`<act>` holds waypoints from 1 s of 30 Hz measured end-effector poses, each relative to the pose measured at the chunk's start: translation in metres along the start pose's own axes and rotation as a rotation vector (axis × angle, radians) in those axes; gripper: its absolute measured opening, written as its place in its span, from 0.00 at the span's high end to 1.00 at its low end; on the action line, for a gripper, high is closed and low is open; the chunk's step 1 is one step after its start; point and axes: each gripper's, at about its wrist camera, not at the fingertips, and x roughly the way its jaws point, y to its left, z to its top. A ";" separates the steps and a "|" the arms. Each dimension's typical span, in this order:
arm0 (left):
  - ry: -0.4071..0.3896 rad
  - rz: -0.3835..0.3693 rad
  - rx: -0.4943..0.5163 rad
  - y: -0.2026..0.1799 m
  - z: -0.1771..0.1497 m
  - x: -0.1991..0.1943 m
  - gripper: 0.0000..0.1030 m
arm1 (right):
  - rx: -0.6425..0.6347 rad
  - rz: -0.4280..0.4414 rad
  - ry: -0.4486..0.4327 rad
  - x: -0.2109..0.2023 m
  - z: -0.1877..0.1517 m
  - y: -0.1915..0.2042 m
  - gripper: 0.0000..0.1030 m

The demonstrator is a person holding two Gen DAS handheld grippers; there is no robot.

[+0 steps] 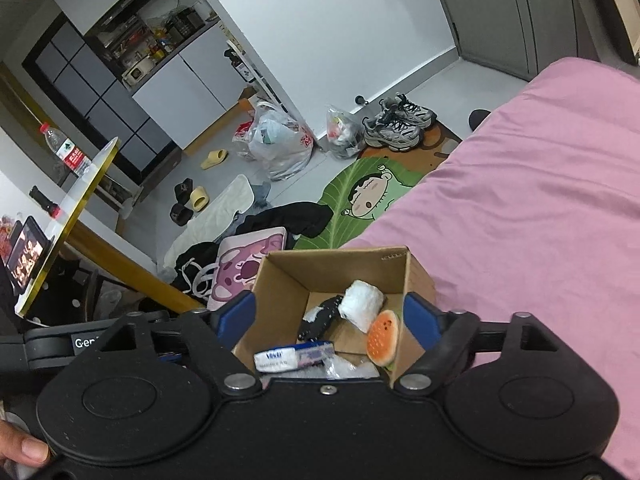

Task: Organize soft objects
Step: 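Lift both open grippers up away from the box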

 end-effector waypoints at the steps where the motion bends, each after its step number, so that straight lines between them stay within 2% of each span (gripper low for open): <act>1: -0.004 0.006 0.004 -0.001 -0.002 -0.002 0.15 | 0.004 -0.003 0.001 -0.004 -0.001 -0.002 0.18; 4: -0.017 0.010 0.023 -0.004 -0.009 -0.011 0.14 | 0.007 -0.013 -0.009 -0.013 -0.003 -0.006 0.16; 7: -0.055 0.006 0.060 -0.006 -0.017 -0.019 0.08 | -0.022 -0.031 -0.027 -0.024 -0.009 -0.008 0.09; 10: -0.070 0.018 0.069 -0.007 -0.027 -0.022 0.07 | -0.057 -0.063 -0.036 -0.033 -0.014 -0.008 0.08; 13: -0.065 0.002 0.065 -0.006 -0.036 -0.027 0.00 | -0.062 -0.077 -0.061 -0.048 -0.019 -0.010 0.06; 16: -0.089 -0.017 0.064 -0.005 -0.045 -0.038 0.00 | -0.045 -0.069 -0.091 -0.065 -0.021 -0.012 0.05; 18: -0.090 -0.012 0.070 -0.004 -0.049 -0.043 0.00 | -0.028 -0.079 -0.125 -0.079 -0.026 -0.013 0.00; 20: -0.080 -0.007 0.058 -0.001 -0.052 -0.049 0.00 | -0.030 -0.080 -0.145 -0.091 -0.032 -0.014 0.00; 30: -0.148 -0.018 0.061 0.009 -0.070 -0.106 0.00 | -0.010 -0.102 -0.174 -0.124 -0.041 -0.008 0.00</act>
